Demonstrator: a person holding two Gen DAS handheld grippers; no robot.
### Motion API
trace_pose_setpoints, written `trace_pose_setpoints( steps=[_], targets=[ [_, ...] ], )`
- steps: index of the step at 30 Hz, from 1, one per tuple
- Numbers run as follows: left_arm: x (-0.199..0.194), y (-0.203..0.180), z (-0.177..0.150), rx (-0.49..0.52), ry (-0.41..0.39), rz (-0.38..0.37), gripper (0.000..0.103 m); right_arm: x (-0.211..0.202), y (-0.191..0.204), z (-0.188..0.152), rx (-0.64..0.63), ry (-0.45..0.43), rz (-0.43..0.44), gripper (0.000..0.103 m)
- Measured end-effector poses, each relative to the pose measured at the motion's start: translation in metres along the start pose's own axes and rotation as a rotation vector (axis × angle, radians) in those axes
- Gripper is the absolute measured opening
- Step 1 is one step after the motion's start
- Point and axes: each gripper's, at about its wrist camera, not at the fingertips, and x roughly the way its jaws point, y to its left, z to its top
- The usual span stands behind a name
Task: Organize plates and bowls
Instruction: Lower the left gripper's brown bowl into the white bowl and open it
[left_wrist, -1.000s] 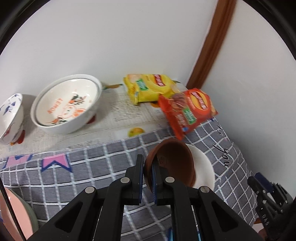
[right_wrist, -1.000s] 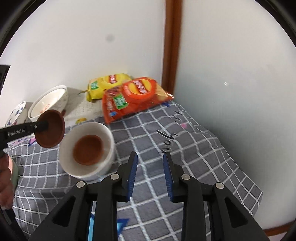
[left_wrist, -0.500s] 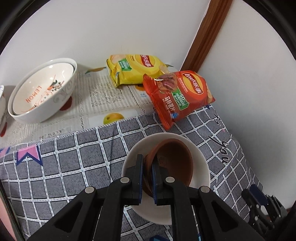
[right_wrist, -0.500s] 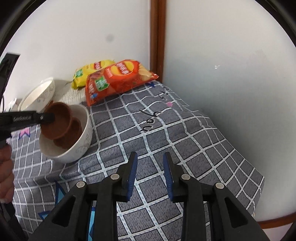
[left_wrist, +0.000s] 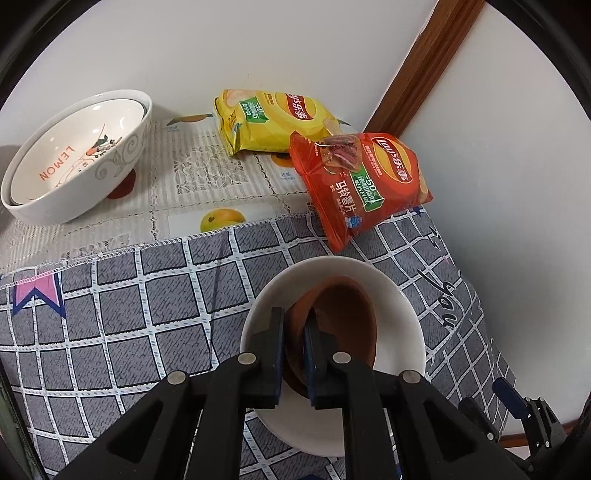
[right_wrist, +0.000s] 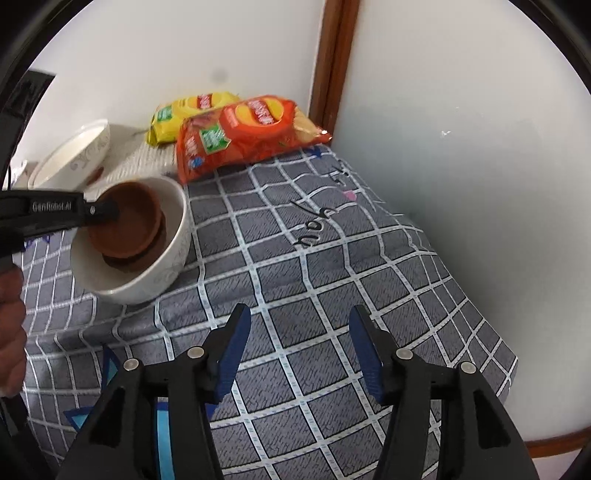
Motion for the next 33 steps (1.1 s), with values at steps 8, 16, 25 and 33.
trace_pose_setpoints(
  steps=[8,16,25,33],
  targets=[
    [0.002,0.003,0.001,-0.018,0.01,-0.025,0.01,0.01,-0.001,-0.002,0.01,0.083,0.034,0.055],
    [0.004,0.003,0.0,-0.022,0.021,-0.038,0.01,0.01,-0.005,-0.008,0.07,0.099,0.146,0.055],
    [0.001,0.001,-0.002,-0.004,0.019,-0.04,0.01,-0.011,-0.009,-0.006,0.052,-0.011,0.162,0.056],
    [-0.013,-0.01,-0.003,0.057,0.007,-0.009,0.024,-0.017,-0.013,0.011,0.099,-0.037,0.196,0.056]
  ],
)
